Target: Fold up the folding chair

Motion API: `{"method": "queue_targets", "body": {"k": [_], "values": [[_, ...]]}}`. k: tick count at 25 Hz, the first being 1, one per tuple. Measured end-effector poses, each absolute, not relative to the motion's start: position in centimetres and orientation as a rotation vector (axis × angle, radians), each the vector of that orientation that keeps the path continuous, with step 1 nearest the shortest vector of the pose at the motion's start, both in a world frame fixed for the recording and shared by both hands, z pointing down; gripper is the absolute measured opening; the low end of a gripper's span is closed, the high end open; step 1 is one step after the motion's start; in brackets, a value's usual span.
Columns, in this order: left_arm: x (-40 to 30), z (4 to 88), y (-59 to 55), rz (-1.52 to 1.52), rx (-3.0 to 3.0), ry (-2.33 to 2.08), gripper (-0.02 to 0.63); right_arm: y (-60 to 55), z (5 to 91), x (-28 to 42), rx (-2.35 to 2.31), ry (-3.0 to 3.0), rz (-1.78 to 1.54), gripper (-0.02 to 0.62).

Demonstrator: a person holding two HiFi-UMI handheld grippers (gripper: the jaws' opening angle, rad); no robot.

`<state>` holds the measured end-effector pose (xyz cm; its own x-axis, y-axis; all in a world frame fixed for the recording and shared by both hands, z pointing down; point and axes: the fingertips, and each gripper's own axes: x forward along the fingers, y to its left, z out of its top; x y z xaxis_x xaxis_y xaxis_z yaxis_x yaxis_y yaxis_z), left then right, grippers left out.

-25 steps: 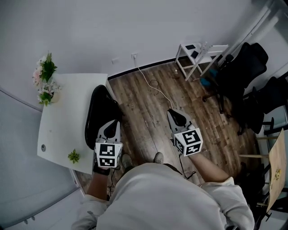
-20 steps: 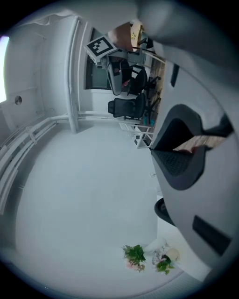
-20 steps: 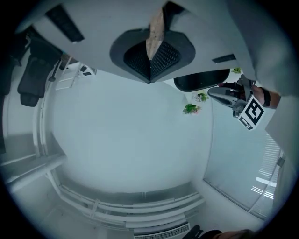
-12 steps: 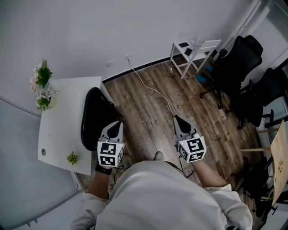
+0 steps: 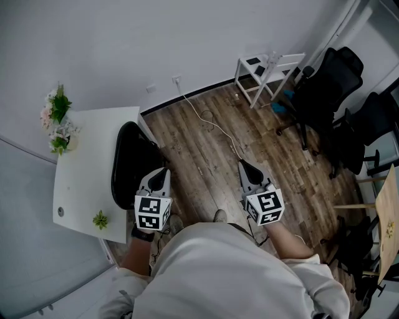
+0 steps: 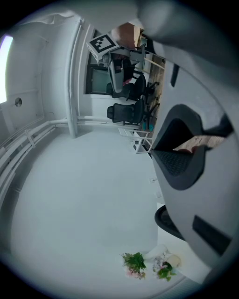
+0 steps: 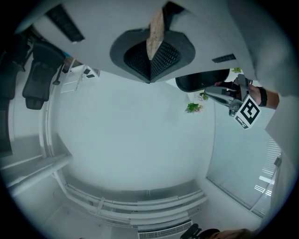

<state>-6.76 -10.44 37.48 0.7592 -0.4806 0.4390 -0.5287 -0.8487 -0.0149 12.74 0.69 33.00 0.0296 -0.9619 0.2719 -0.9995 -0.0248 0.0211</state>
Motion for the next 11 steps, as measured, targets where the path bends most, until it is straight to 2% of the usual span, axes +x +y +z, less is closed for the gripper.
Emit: {"method": "queue_targets", "body": {"k": [11], "values": [[-7.09,37.97,-10.86,0.686,2.836,-0.83,0.008,0.2,33.02,13.08,2.101,-2.039,0.265,0.014]]}}
